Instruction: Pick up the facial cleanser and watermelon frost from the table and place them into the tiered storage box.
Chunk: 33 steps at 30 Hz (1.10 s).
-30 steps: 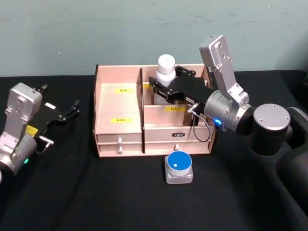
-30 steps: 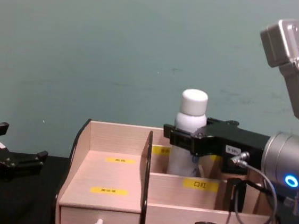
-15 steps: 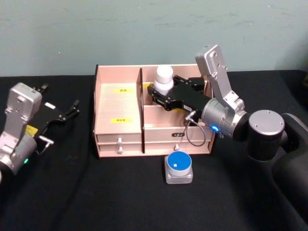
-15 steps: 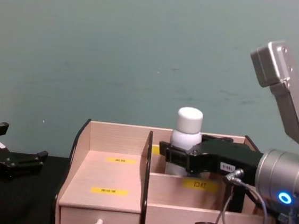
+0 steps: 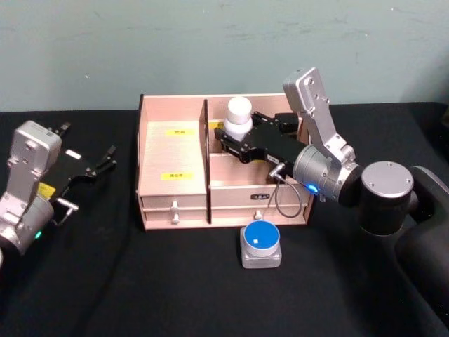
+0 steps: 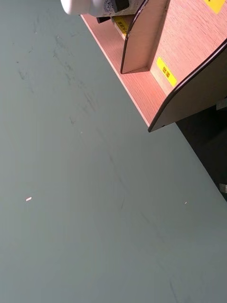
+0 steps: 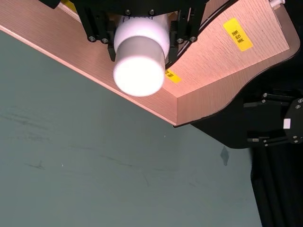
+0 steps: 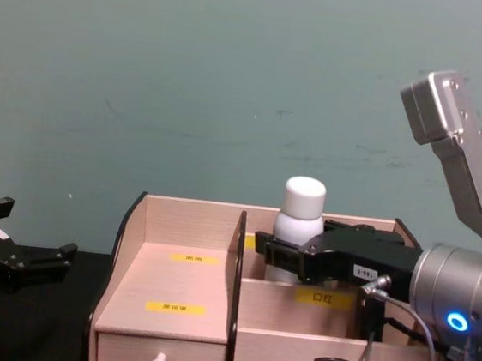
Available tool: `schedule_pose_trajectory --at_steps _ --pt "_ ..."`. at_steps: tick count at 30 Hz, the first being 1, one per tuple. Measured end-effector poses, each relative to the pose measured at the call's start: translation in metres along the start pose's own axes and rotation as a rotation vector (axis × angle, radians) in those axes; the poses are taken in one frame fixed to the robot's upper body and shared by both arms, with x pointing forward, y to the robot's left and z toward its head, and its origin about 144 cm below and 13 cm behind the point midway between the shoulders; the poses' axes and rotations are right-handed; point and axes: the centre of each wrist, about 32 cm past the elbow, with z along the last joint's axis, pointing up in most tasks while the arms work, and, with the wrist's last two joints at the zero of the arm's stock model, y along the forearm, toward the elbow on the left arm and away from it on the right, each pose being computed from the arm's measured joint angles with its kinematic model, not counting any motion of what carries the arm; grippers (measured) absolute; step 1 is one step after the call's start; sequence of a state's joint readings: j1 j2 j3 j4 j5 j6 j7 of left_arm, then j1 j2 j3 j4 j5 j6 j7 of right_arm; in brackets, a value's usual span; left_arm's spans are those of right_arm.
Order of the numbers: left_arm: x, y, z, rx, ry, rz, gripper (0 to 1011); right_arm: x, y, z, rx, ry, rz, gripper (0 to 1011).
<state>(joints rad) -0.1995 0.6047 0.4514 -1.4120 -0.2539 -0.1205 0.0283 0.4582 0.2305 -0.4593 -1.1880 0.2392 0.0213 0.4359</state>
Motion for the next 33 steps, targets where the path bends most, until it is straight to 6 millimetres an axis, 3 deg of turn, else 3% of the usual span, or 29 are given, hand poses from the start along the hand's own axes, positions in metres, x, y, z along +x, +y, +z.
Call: schedule_pose_trajectory --at_steps 9,14,24,33 --pt "0.0 0.0 0.0 0.0 0.0 0.0 1001 0.0 0.0 0.0 0.001 0.0 0.0 868" --pt "0.0 0.0 0.0 0.0 0.0 0.0 1001 0.001 -0.007 0.01 0.029 -0.016 -0.001 1002" --pt "0.0 0.0 0.0 0.0 0.0 0.0 1001 -0.002 -0.029 0.038 0.069 -0.044 0.015 1000" --pt "0.0 0.0 0.0 0.0 0.0 0.0 1001 -0.024 -0.069 0.056 0.03 -0.039 0.005 1000"
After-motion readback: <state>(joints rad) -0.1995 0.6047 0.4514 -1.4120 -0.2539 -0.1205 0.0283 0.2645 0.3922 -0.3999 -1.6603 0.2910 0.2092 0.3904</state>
